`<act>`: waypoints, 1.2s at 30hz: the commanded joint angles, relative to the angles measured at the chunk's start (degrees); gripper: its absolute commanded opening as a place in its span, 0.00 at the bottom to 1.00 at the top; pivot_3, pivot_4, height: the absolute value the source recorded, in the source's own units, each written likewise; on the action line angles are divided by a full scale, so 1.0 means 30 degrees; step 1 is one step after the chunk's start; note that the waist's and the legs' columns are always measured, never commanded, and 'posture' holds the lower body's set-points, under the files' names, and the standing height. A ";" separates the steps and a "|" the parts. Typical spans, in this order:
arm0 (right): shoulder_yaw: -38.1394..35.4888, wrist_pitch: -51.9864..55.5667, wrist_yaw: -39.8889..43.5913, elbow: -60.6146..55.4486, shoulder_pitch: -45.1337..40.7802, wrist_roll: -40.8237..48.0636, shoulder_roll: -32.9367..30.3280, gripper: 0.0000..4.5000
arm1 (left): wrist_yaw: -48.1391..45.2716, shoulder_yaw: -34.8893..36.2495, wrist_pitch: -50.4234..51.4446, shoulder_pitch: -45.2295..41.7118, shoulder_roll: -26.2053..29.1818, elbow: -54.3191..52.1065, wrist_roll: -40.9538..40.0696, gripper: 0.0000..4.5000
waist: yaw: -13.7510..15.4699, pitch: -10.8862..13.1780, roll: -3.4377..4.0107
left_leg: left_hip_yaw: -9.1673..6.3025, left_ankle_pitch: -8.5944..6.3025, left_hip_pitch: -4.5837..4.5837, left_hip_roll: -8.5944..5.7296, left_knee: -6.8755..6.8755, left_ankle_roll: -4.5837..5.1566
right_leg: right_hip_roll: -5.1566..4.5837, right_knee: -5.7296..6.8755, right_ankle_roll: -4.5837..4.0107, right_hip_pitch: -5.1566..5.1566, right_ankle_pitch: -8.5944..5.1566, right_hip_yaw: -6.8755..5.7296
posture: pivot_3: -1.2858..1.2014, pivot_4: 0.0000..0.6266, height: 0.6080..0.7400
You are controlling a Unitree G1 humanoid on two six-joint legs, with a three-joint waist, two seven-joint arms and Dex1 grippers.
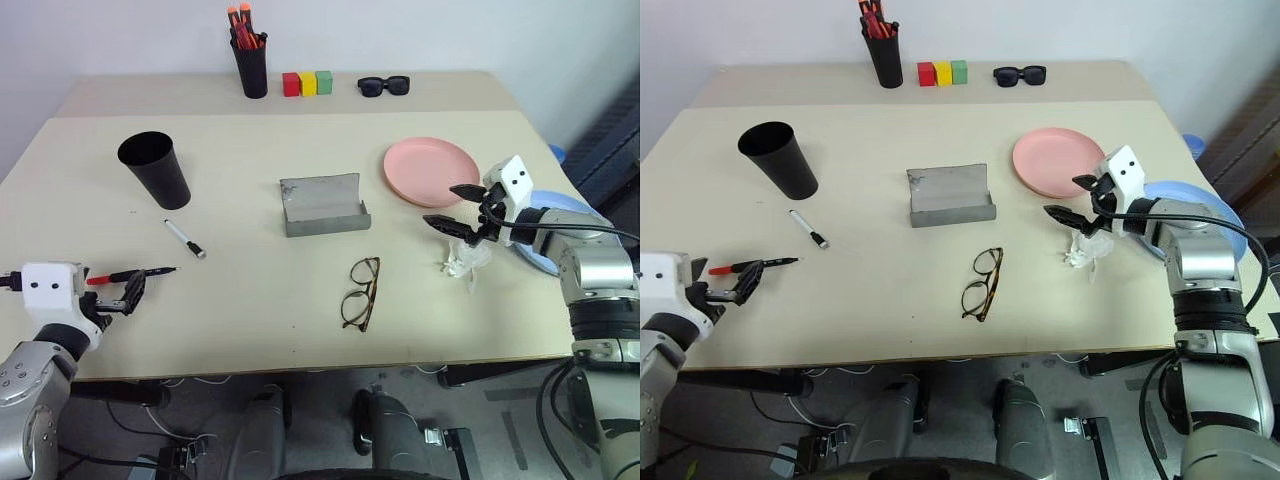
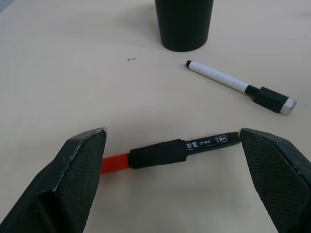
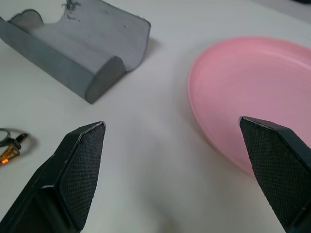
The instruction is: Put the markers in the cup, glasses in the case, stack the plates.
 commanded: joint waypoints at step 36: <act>0.2045 0.4263 0.1941 -1.2157 0.4533 0.4895 0.0901 1.00 | -1.6147 -1.3028 -0.0925 -1.0835 1.2451 1.2253 0.4657 0.70 | 0.0022 0.0003 0.0055 | 0.0052 -0.0006 -0.0005 0.0016 -0.0065 -0.0009 | -0.0014 -0.0020 -0.0005 -0.0055 0.0000 0.0017 | 0.52 0.24 1.00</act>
